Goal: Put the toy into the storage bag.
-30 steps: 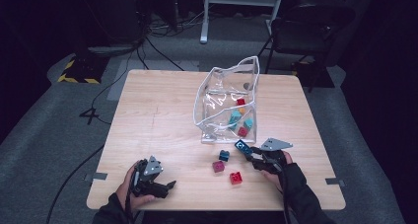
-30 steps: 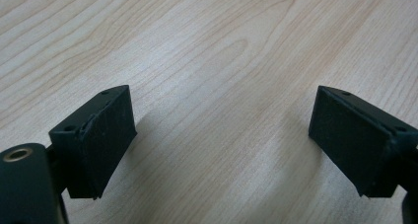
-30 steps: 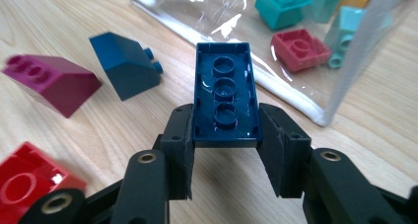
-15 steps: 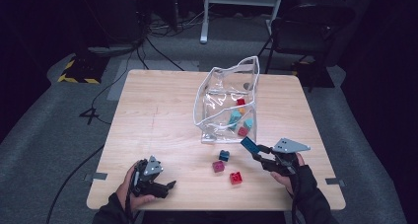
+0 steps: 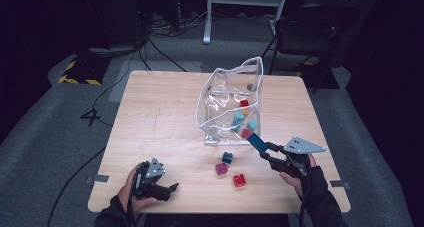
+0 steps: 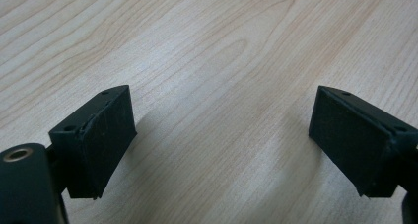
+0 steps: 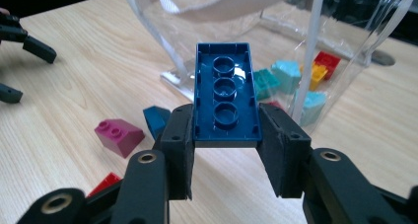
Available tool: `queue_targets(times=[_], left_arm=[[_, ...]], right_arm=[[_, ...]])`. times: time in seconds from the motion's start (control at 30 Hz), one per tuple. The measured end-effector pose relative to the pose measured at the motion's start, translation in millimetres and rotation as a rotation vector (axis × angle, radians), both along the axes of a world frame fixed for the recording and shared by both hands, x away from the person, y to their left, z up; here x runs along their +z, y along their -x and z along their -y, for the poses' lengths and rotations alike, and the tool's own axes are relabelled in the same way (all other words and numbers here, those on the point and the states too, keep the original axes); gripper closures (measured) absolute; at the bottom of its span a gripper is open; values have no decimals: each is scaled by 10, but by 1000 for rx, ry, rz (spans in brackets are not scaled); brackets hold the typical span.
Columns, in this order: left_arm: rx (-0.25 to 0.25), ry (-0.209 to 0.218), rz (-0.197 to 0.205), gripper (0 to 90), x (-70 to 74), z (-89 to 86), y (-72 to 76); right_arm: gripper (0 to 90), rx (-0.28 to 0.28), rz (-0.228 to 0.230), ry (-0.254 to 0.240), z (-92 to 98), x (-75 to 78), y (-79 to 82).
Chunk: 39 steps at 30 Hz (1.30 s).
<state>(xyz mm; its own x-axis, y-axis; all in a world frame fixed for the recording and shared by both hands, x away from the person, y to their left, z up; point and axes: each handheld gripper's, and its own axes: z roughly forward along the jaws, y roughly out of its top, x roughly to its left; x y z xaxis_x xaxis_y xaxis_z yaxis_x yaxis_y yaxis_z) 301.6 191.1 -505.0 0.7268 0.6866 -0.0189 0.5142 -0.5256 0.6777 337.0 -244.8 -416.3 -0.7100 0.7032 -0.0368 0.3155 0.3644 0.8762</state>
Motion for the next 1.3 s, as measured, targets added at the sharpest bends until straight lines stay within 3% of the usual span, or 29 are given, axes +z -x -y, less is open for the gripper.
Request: queue_targets(times=[0.87, 1.3], left_arm=[[0, 0, 0, 107, 0, 0, 0], [-2, -3, 0, 106, 2, -1, -3]], right_arm=[[596, -7, 99, 8, 88, 619, 13], [596, -34, 131, -35, 48, 950, -213]])
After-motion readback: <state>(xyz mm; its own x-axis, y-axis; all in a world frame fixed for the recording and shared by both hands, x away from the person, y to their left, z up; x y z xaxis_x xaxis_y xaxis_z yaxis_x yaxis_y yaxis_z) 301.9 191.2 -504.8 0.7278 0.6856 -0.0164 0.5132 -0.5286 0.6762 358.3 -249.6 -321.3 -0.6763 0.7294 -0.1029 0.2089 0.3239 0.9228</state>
